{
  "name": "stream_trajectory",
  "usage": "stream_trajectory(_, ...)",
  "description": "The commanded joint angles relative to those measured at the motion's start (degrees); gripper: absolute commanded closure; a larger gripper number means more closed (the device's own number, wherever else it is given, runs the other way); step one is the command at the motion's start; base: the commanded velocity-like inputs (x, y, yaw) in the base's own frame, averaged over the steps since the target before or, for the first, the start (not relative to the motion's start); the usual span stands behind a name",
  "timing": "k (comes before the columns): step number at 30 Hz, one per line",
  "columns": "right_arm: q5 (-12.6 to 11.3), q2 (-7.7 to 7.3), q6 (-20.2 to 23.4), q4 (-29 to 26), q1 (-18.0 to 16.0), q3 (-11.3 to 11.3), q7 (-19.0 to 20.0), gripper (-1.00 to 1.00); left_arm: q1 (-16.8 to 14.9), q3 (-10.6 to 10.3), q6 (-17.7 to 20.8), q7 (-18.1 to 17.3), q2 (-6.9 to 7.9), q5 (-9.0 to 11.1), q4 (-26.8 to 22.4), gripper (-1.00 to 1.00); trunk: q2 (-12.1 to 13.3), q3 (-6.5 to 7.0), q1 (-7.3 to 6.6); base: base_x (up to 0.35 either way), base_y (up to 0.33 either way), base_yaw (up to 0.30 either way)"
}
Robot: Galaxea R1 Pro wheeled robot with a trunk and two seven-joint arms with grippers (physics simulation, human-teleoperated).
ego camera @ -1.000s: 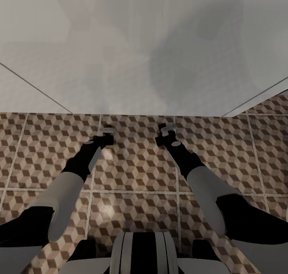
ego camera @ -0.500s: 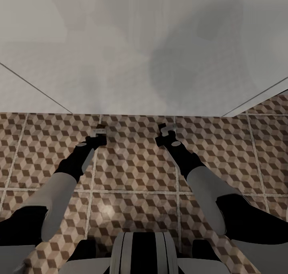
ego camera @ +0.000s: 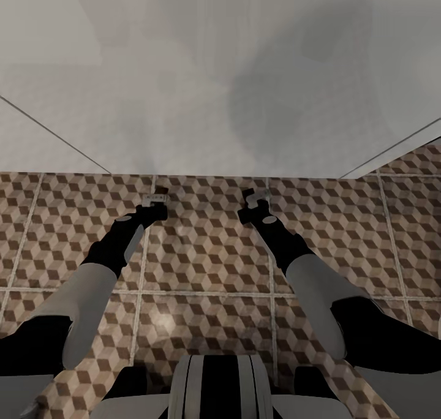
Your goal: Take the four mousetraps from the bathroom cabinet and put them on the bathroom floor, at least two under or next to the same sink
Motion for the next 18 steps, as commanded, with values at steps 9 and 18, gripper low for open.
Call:
stream_trajectory(9, 0.60, 0.00, 0.43, -0.13, 0.00, 0.07, 0.15, 1.00, -0.02, 0.03, 0.48, -0.49, 0.03, -0.23, 0.45, 1.00, -0.01, -0.03, -0.01, 0.000, 0.000, 0.000)
stream_trajectory(18, 0.60, 0.00, 0.36, -0.13, 0.00, 0.11, 0.14, 1.00, -0.10, 0.41, 0.54, -0.23, 0.21, -0.32, 4.68, 1.00, -0.01, -0.03, -0.01, 0.000, 0.000, 0.000)
